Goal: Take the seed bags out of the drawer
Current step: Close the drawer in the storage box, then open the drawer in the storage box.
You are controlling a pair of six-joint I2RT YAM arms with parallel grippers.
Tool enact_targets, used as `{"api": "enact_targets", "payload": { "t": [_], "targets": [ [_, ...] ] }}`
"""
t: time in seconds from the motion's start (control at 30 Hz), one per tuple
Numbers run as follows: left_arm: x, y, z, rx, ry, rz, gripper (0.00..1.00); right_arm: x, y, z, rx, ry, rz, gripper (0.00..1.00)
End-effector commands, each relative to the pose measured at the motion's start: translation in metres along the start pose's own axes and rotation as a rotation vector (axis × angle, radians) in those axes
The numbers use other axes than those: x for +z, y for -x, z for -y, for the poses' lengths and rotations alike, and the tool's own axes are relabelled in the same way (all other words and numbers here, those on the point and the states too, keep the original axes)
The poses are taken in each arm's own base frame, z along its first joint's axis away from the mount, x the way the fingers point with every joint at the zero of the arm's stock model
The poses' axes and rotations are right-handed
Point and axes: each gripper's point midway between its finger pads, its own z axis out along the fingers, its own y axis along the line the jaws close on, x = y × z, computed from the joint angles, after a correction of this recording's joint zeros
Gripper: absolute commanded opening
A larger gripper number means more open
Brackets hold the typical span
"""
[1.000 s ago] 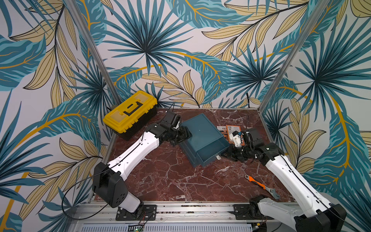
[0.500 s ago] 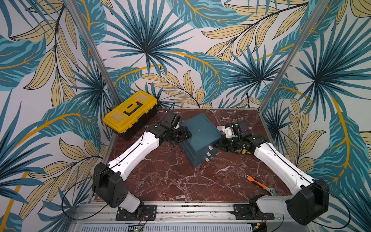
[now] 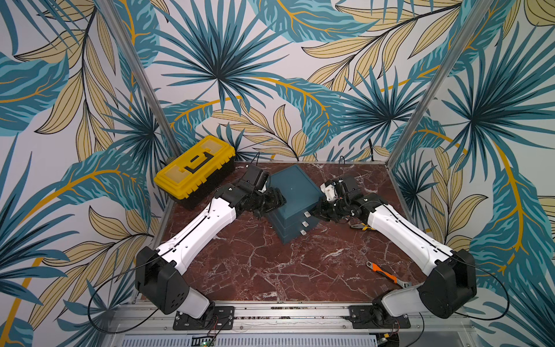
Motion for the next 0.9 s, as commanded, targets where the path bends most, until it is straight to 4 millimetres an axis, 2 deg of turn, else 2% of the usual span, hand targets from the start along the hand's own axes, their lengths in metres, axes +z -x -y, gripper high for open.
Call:
{"api": "enact_targets", "payload": {
  "t": [0.0,0.2,0.37,0.5,0.6,0.73,0.87],
  "targets": [
    [-0.015,0.006,0.02,0.015,-0.06,0.036,0.67,0.001,0.01,-0.009,-0.01,0.018,0.038,0.0],
    [-0.007,0.003,0.016,0.014,-0.046,0.019,0.64,-0.011,0.002,0.0,-0.006,0.001,0.071,0.05],
    [-0.002,0.001,0.013,0.016,-0.039,0.007,0.63,-0.018,-0.018,0.02,0.04,-0.009,0.089,0.17],
    [0.001,0.0,0.012,0.019,-0.036,-0.001,0.62,-0.009,-0.038,0.041,0.118,-0.005,0.088,0.27],
    [0.002,-0.001,0.011,0.021,-0.031,-0.005,0.62,0.003,-0.046,0.048,0.196,0.06,0.099,0.34],
    [0.003,-0.002,0.011,0.024,-0.033,-0.01,0.62,0.018,-0.044,0.046,0.292,0.194,0.144,0.43],
    [0.003,-0.003,0.012,0.023,-0.037,-0.014,0.62,0.027,-0.041,0.046,0.329,0.247,0.162,0.52]
  ]
}}
